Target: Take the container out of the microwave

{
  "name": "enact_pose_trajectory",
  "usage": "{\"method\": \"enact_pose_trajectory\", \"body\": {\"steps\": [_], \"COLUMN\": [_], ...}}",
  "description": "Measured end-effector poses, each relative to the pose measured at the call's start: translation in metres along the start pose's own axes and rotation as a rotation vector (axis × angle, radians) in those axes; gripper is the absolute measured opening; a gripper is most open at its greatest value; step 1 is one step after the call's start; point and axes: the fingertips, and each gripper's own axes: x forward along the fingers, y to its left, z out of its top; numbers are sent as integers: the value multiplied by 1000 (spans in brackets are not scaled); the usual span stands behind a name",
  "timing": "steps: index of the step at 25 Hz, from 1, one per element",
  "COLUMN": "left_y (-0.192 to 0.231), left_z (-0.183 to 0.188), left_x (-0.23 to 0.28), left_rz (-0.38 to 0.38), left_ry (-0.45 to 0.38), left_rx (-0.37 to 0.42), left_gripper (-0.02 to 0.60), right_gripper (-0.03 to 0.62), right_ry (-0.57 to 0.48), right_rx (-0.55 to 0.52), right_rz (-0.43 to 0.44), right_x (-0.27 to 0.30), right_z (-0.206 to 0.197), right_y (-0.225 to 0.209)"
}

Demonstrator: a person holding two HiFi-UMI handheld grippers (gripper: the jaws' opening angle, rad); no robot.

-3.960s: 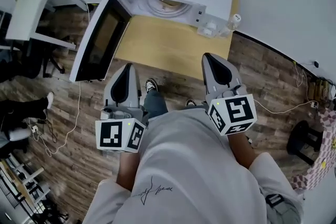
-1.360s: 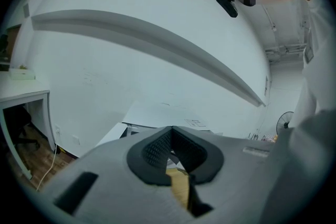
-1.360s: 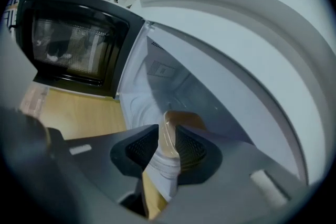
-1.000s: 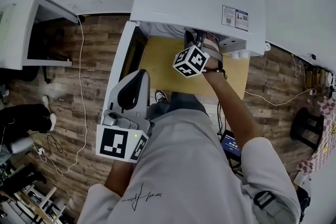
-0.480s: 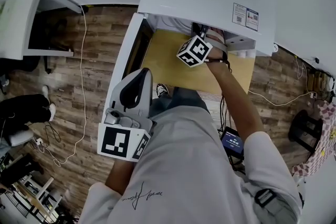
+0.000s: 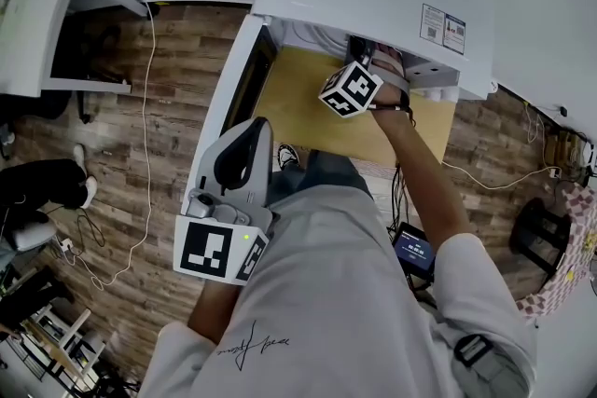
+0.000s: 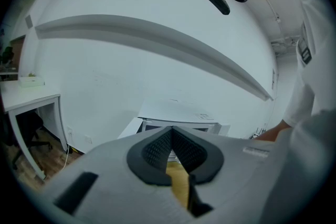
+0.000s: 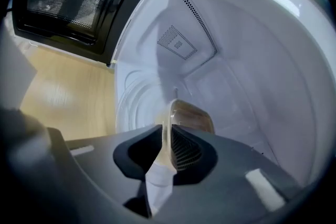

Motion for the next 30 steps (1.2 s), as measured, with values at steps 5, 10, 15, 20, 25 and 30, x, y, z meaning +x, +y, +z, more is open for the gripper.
{"method": "enact_pose_trajectory", "body": {"steps": [5, 10, 15, 20, 25, 30], "left_y": [1, -1, -1, -1, -2, 0], "left_z": [-1, 0, 0, -1, -1, 0], "left_x": [-2, -3, -4, -6, -9, -11], "left_rz": [-1, -9, -15, -21, -32, -29], "left_ry": [-2, -5, -11, -11, -18, -32], "left_rx": [-1, 0, 0, 0, -2, -25], "left_gripper": [-6, -6, -6, -6, -6, -6], "right_gripper": [63, 63, 61, 61, 60, 60], "right_ry": [-6, -5, -12, -18, -26, -27], "right_rx": [13, 25, 15, 40, 74, 102], "right_rz": [1, 8, 11, 18, 28, 42], "right_x": [-6, -11, -16, -23, -31, -39], "right_z": [1, 0, 3, 3, 4, 5], "right_y": [0, 2, 4, 6, 6, 5]}}
